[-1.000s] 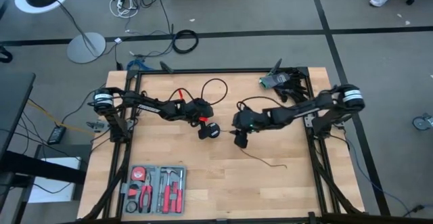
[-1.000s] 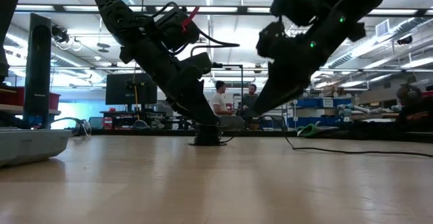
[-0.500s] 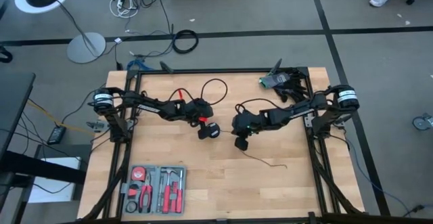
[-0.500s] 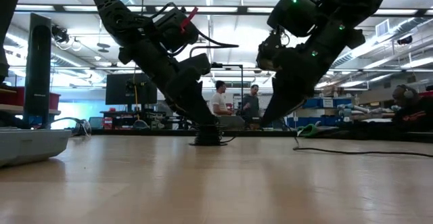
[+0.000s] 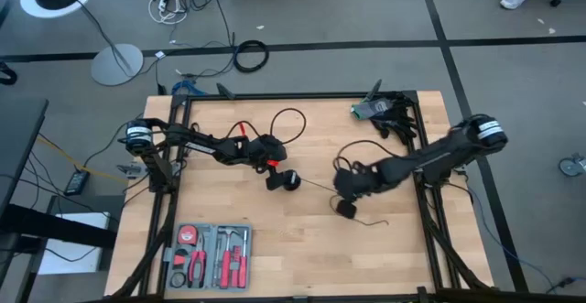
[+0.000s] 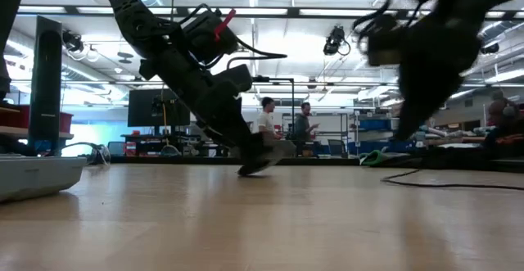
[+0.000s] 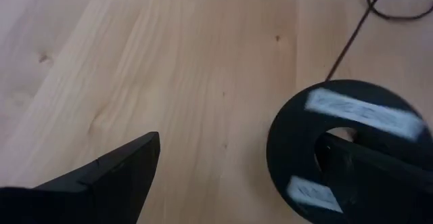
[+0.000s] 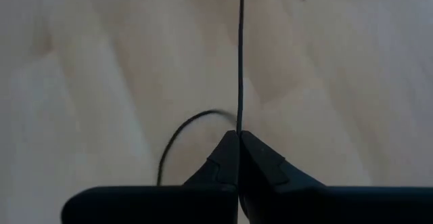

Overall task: Coil cords
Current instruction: Uncoil the black wire from the spool

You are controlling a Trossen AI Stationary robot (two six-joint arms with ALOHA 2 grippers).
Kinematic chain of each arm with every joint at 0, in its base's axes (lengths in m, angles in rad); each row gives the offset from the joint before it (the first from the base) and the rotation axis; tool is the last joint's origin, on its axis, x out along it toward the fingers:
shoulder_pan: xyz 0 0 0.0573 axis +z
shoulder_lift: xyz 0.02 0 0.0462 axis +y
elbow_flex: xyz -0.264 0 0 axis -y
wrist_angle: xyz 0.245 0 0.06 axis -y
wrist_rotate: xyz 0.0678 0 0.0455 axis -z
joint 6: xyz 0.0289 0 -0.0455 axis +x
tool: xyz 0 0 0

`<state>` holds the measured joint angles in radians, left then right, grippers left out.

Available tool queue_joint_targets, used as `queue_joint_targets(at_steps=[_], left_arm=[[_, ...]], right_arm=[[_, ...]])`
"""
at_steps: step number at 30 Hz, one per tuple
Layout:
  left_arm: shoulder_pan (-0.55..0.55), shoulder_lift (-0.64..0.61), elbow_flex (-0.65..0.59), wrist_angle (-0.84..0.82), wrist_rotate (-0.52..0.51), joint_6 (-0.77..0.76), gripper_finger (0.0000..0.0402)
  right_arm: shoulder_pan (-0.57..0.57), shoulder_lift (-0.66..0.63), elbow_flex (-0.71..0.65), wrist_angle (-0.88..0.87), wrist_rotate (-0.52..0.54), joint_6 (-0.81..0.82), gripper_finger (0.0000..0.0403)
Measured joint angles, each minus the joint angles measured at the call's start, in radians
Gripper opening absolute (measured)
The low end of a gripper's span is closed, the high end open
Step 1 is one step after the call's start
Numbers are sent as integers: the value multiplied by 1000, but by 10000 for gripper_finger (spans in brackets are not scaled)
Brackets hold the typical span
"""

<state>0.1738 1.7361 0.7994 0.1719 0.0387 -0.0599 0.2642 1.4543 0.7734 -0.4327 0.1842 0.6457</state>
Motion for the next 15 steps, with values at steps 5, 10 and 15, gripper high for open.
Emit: queue_joint_targets(at_steps=[5,10,15], left_arm=[[0,0,1,-13,-9,6,395],[1,2,-5,-64,-48,8,395],[3,6,-7,-81,-77,6,395]], right_arm=[[189,-137,0,-200,103,252,1],[375,-244,0,-373,138,568,1],[505,-247,-1,-455,196,754,1]])
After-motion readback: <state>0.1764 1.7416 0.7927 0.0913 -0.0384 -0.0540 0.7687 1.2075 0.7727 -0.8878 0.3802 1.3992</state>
